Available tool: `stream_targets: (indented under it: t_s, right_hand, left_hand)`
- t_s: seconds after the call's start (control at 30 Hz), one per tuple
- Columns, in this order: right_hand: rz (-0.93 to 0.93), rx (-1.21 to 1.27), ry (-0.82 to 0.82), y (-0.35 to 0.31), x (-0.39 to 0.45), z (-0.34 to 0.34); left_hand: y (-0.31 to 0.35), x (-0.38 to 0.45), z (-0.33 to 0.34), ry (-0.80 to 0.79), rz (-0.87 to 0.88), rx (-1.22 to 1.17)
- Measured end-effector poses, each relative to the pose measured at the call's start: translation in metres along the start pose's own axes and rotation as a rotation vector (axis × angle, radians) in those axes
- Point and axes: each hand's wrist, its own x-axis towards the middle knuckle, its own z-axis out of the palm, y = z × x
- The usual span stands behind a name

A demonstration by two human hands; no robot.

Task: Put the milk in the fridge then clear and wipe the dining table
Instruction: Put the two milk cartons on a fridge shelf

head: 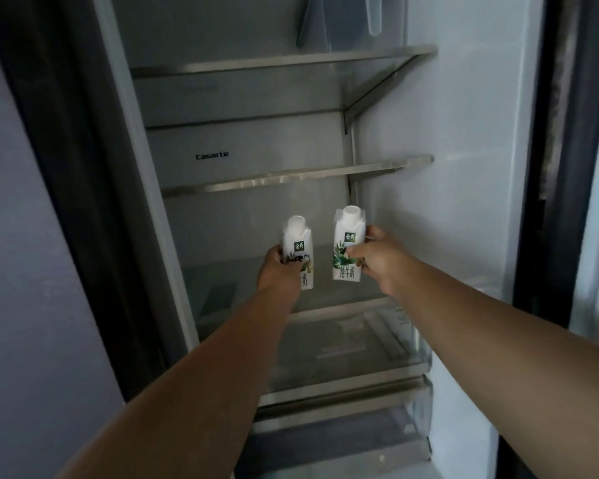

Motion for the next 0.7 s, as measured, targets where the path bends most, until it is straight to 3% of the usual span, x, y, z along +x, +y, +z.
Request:
stream_targets:
  t_s: [0.4,0.7]
  right_hand:
    - [0.041,-0.266,-0.105,0.025,0.022,0.01]
    - [-0.048,-0.371,-0.06,0.045,0.032,0.021]
  left_hand:
    - [-0.024,0.024,0.019,0.0,-0.059,0.166]
    - [-0.039,0.036,0.033,0.034,-0.039,0.285]
